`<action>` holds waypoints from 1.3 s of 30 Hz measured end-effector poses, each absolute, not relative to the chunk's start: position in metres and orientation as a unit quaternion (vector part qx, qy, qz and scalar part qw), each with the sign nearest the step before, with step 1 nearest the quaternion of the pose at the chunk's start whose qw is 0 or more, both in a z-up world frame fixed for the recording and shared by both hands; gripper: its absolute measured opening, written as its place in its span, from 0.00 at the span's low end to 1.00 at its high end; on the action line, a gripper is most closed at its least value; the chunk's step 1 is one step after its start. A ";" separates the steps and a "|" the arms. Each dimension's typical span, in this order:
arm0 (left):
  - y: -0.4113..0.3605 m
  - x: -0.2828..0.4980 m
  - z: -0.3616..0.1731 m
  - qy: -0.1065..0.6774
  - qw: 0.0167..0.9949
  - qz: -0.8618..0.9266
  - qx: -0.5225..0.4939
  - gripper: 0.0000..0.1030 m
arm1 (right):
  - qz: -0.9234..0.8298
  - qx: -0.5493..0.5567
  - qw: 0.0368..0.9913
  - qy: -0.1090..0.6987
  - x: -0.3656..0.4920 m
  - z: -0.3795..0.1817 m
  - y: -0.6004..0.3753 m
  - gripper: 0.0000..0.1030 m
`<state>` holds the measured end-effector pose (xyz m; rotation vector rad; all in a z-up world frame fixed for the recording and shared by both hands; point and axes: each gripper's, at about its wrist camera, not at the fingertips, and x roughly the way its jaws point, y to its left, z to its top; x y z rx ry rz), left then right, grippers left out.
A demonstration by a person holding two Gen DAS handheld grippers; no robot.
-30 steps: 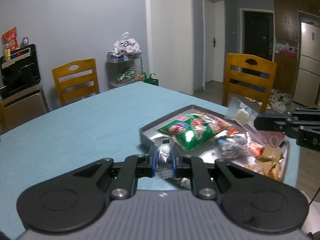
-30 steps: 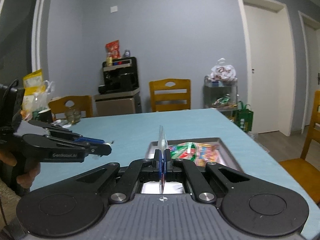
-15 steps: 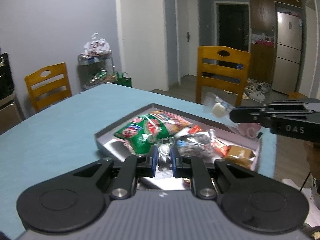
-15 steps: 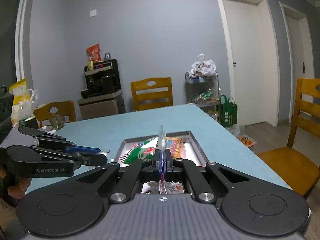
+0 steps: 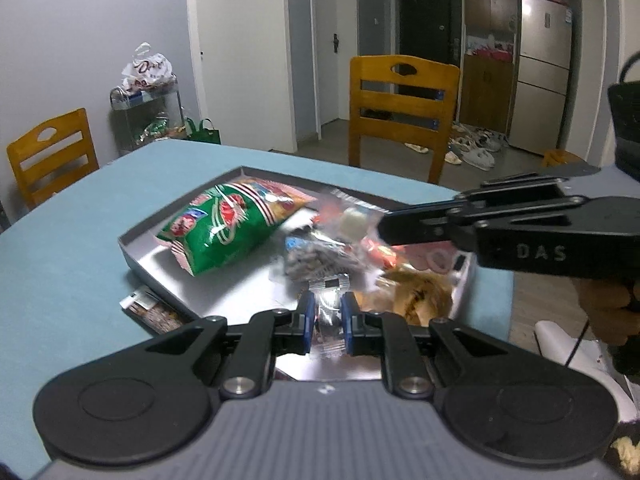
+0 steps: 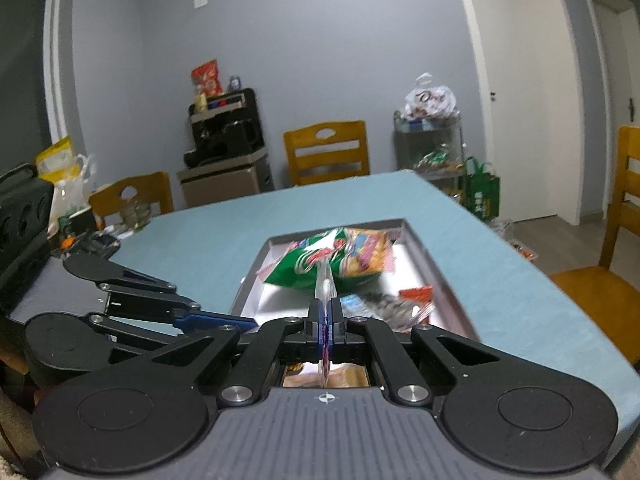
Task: Organize snacks
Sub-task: 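Open the right tool over the tray while the left tool releases the white candy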
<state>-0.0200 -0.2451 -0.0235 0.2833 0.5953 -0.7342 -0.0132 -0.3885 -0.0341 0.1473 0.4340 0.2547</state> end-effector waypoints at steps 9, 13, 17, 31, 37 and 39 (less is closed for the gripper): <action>-0.247 -0.024 -0.032 0.294 0.872 -0.367 0.138 0.11 | 0.133 0.074 0.962 0.227 -0.007 -0.038 -0.381 0.05; -0.245 -0.026 -0.032 0.295 0.869 -0.372 0.136 0.11 | 0.132 0.079 0.961 0.231 -0.005 -0.041 -0.384 0.05; -0.245 -0.027 -0.032 0.296 0.868 -0.374 0.138 0.11 | 0.129 0.082 0.960 0.234 -0.004 -0.042 -0.385 0.05; -0.241 -0.023 -0.035 0.306 0.868 -0.367 0.134 0.16 | 0.116 0.089 0.957 0.251 0.000 -0.046 -0.388 0.12; -0.239 -0.020 -0.036 0.310 0.871 -0.359 0.128 0.31 | 0.111 0.092 0.957 0.250 0.001 -0.046 -0.388 0.14; -0.238 -0.019 -0.035 0.309 0.874 -0.354 0.127 0.45 | 0.107 0.097 0.958 0.248 0.001 -0.045 -0.390 0.20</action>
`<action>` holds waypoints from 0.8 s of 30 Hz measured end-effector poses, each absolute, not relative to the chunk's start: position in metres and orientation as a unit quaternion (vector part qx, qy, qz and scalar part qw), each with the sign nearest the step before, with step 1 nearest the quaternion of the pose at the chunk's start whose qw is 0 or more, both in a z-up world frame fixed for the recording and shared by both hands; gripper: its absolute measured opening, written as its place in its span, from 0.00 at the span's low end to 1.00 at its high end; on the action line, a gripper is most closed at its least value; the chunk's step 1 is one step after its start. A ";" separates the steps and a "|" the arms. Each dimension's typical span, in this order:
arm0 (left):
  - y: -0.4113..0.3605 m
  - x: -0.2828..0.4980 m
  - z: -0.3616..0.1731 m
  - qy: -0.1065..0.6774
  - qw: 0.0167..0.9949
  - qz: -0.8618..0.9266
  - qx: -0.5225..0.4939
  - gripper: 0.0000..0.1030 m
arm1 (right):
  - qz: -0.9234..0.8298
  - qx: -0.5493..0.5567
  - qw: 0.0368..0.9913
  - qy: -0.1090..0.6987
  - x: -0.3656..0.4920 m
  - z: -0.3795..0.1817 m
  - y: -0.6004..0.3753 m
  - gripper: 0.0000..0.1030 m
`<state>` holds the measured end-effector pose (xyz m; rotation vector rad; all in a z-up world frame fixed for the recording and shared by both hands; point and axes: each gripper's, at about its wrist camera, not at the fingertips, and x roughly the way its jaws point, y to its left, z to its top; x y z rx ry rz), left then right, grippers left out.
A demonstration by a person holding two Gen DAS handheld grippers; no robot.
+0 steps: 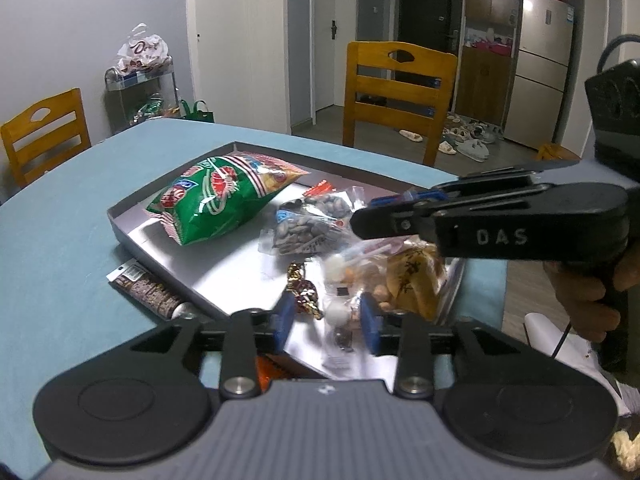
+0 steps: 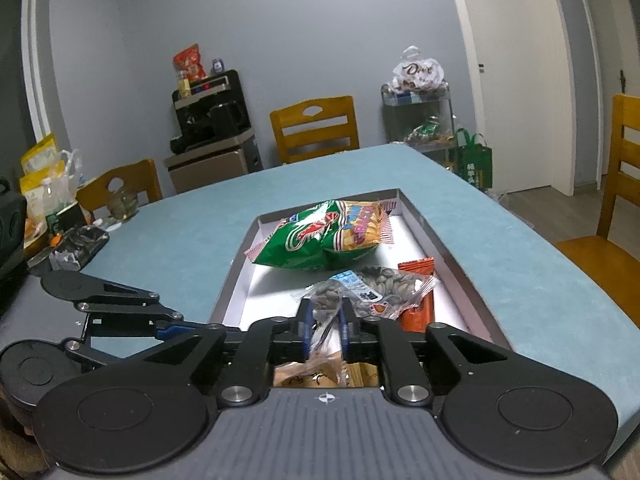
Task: Organize snacks
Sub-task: 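Open the right tool over the tray while the left tool releases the white candy, then move both tools back over the brown tube snack and orange pastry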
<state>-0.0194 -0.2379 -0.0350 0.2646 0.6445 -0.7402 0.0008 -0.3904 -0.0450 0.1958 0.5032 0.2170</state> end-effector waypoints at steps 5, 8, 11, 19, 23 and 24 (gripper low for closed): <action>-0.234 -0.022 -0.030 0.289 0.887 -0.339 0.120 0.92 | 0.092 0.123 0.959 0.239 0.001 -0.042 -0.400 0.62; -0.234 -0.023 -0.027 0.286 0.888 -0.339 0.121 0.92 | 0.094 0.135 0.956 0.241 0.002 -0.041 -0.404 0.74; -0.234 -0.023 -0.025 0.285 0.889 -0.337 0.122 0.92 | 0.095 0.136 0.957 0.238 0.001 -0.039 -0.403 0.79; -0.223 -0.019 -0.021 0.282 0.895 -0.323 0.121 0.92 | 0.092 0.144 0.956 0.238 0.002 -0.035 -0.399 0.83; -0.212 -0.017 -0.019 0.279 0.900 -0.314 0.117 0.92 | 0.092 0.142 0.956 0.241 0.002 -0.034 -0.394 0.85; -0.209 -0.017 -0.018 0.277 0.902 -0.310 0.116 0.92 | 0.092 0.141 0.956 0.242 0.002 -0.033 -0.392 0.85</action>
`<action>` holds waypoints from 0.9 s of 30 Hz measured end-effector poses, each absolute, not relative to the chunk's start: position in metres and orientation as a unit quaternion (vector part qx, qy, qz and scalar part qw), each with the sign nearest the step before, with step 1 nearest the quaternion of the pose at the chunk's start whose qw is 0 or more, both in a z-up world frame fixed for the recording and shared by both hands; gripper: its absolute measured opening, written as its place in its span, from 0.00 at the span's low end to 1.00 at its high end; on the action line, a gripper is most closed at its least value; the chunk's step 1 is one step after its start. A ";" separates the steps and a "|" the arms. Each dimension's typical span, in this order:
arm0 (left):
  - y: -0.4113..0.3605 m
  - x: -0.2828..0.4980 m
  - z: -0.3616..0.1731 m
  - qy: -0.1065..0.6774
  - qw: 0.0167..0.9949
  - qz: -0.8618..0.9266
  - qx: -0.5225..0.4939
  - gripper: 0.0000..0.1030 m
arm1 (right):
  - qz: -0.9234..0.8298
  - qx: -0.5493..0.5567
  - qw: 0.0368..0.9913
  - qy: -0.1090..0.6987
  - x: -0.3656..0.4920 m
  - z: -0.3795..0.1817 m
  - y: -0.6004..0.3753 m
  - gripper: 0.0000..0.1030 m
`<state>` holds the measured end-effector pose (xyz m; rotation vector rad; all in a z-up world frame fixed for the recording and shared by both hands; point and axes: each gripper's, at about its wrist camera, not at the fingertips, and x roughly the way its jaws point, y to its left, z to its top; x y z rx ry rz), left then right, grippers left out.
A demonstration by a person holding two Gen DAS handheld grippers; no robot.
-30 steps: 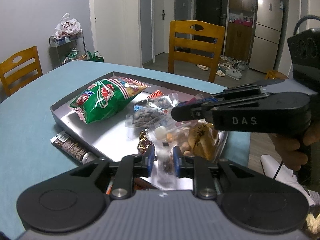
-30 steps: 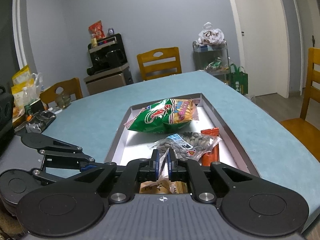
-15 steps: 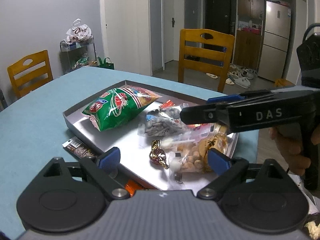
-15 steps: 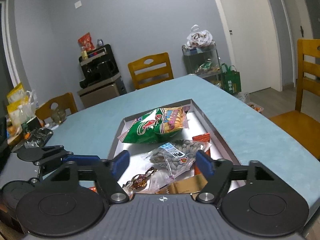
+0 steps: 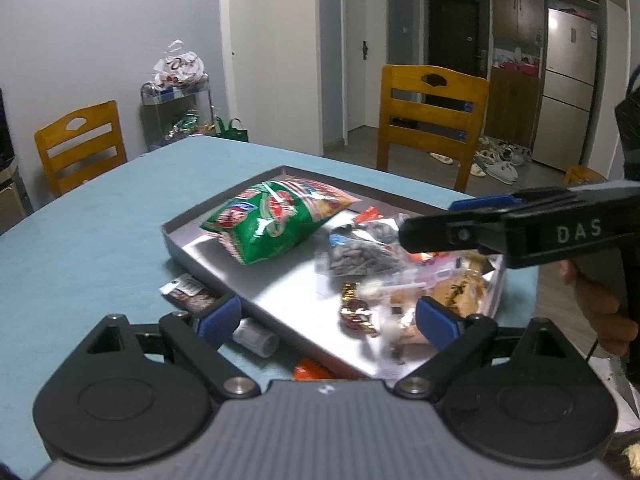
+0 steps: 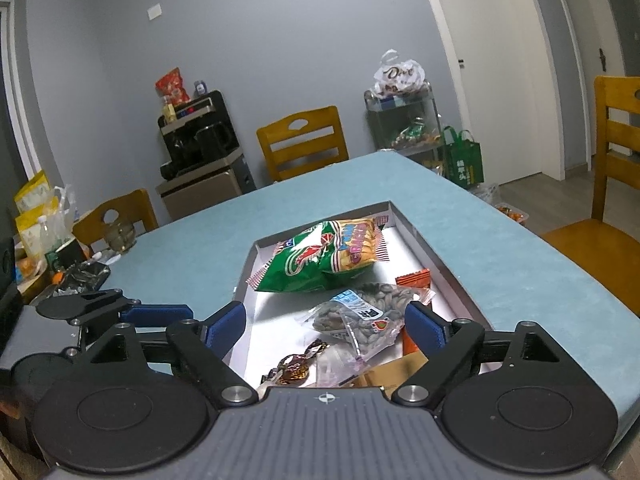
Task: Organize snacks
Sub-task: 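Move both tools back over the brown tube snack and orange pastry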
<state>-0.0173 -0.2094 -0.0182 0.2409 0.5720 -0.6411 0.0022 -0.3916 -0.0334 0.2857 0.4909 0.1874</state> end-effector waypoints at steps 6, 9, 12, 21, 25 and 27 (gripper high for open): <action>-0.174 -0.007 -0.005 0.253 0.924 -0.266 0.112 0.92 | 0.096 0.131 0.956 0.244 0.003 -0.030 -0.380 0.86; -0.151 0.005 0.005 0.245 0.937 -0.226 0.103 0.92 | 0.099 0.128 0.956 0.244 0.003 -0.028 -0.374 0.87; -0.129 0.021 0.016 0.242 0.948 -0.188 0.081 0.93 | 0.104 0.123 0.956 0.246 0.004 -0.026 -0.365 0.88; -0.122 0.069 0.001 0.288 0.945 -0.138 0.072 0.96 | 0.135 0.084 0.955 0.252 0.002 -0.022 -0.330 0.88; -0.130 0.073 -0.027 0.321 0.930 -0.167 0.071 0.96 | 0.142 0.053 0.956 0.253 0.001 -0.022 -0.315 0.88; -0.134 0.074 -0.038 0.333 0.922 -0.181 0.076 0.96 | 0.142 0.048 0.956 0.254 0.002 -0.023 -0.312 0.88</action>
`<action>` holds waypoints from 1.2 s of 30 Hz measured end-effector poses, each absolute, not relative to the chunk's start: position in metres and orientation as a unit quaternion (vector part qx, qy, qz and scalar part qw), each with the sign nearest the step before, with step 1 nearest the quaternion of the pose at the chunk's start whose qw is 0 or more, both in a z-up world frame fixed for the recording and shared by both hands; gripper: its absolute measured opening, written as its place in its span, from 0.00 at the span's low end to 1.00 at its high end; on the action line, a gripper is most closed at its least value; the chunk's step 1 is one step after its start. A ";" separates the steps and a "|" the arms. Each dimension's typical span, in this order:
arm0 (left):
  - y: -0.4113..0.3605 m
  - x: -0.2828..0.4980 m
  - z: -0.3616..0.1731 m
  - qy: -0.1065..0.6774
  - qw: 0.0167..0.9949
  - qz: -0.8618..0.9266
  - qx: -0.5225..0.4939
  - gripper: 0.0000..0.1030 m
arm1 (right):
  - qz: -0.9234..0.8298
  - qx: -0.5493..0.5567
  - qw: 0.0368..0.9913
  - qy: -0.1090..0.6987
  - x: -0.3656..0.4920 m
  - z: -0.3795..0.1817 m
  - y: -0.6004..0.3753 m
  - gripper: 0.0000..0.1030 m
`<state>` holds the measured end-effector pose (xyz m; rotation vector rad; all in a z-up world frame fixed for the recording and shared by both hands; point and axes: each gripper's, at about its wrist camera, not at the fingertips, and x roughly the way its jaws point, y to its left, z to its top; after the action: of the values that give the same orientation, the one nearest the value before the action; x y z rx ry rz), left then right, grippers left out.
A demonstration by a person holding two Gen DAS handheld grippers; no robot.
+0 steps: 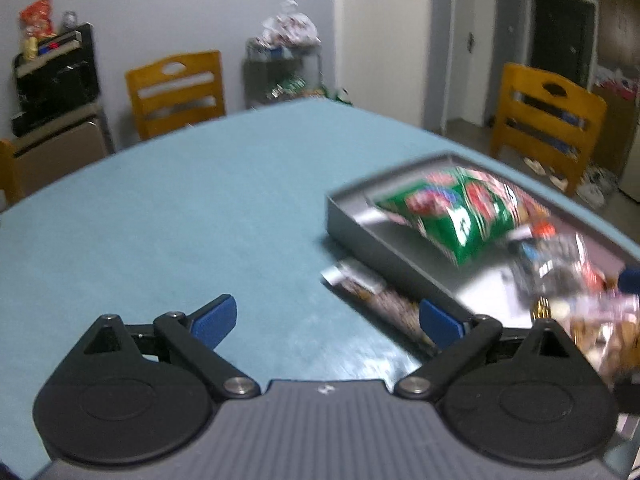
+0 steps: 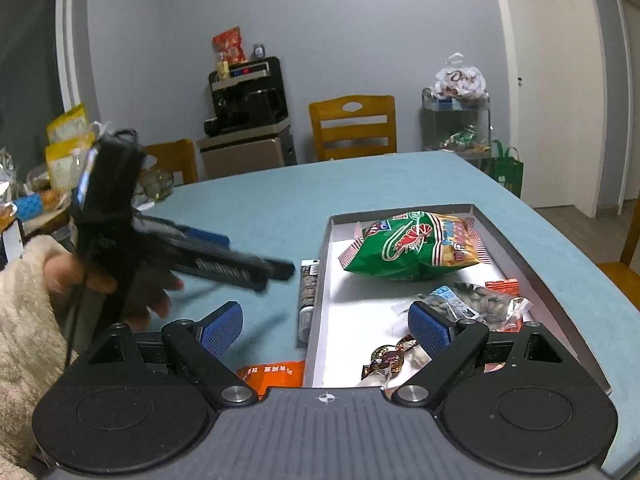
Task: Organize snacks
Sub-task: 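Move both tools back over the brown tube snack and orange pastry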
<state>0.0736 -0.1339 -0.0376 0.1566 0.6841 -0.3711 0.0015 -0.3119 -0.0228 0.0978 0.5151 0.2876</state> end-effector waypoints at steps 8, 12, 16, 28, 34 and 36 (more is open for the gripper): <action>-0.139 0.071 -0.053 0.353 0.911 -0.207 0.048 0.96 | 0.145 0.054 0.953 0.262 0.006 -0.029 -0.313 0.88; -0.143 0.074 -0.054 0.364 0.903 -0.224 0.034 0.97 | 0.145 0.058 0.952 0.262 0.008 -0.030 -0.317 0.88; -0.146 0.076 -0.056 0.358 0.907 -0.220 0.039 0.99 | 0.145 0.063 0.952 0.263 0.010 -0.032 -0.320 0.88; -0.139 0.075 -0.054 0.359 0.911 -0.198 0.046 1.00 | 0.144 0.067 0.951 0.263 0.010 -0.034 -0.322 0.88; -0.147 0.060 -0.053 0.336 0.907 -0.239 0.088 1.00 | 0.151 0.069 0.950 0.263 0.009 -0.032 -0.324 0.90; -0.146 0.058 -0.052 0.333 0.903 -0.251 0.099 1.00 | 0.150 0.070 0.951 0.260 0.007 -0.032 -0.326 0.90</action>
<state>0.0577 -0.1459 -0.0524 0.2048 0.6887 -0.5188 0.0073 -0.3255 -0.0319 0.1417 0.5292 0.3053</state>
